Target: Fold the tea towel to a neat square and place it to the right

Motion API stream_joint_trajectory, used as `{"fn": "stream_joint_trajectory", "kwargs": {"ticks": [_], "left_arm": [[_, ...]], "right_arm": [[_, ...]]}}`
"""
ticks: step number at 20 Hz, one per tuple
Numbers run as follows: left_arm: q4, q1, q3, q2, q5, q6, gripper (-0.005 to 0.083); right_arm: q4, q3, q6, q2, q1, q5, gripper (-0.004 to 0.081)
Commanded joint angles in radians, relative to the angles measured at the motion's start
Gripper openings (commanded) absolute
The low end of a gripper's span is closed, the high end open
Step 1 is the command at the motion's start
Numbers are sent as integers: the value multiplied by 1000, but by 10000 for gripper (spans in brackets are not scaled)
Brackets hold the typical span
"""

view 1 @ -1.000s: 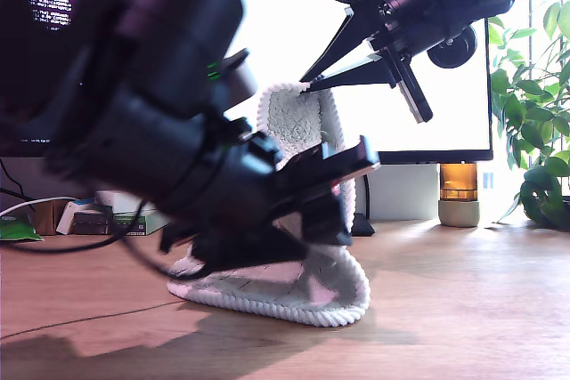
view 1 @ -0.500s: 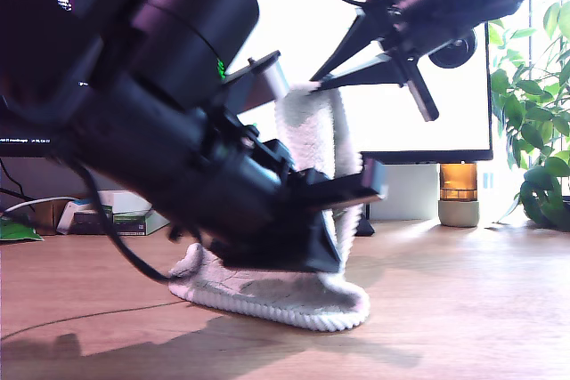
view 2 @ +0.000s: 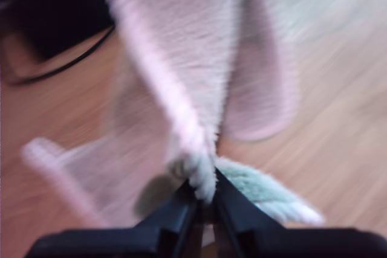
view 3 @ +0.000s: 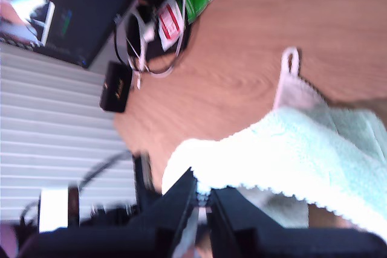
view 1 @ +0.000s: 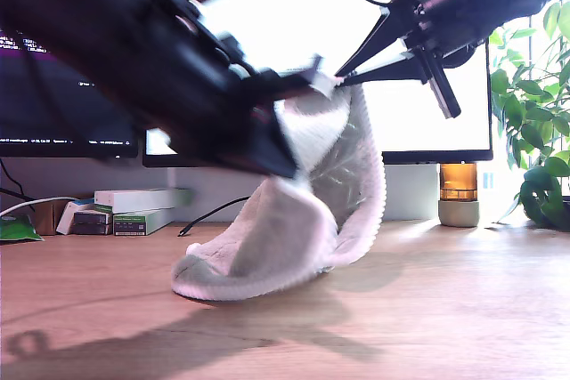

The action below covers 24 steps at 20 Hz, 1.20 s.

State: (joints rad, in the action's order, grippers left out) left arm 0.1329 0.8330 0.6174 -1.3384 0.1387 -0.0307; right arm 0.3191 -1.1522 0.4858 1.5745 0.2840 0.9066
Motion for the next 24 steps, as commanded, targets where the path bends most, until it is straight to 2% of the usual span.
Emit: {"fn": "stream_joint_trajectory", "kwargs": {"ticks": [1,6,10,13,17,21,24], "left_arm": [[-26,-31,11,52,1,76,-24],[-182,-109,132,133,-11,255,-24],[-294,-146,281,136,-53,368,-24],[-381,-176,384,136,-64,425,-24],[-404,-217,468,136,-78,486,-24],[-534,-257,570,158,-227,512,-24],[-659,-283,658,162,-305,482,-22]], "right_arm": [[10,-10,-22,-13,7,3,-11],[23,-27,-49,-41,8,-1,-11],[55,-117,-50,-43,8,-1,-11],[114,-192,-95,-43,10,-10,-11],[169,-255,-134,-43,10,-56,-11],[261,-303,-204,-43,10,-55,-11],[298,-325,-226,-43,10,-61,-11]]}}
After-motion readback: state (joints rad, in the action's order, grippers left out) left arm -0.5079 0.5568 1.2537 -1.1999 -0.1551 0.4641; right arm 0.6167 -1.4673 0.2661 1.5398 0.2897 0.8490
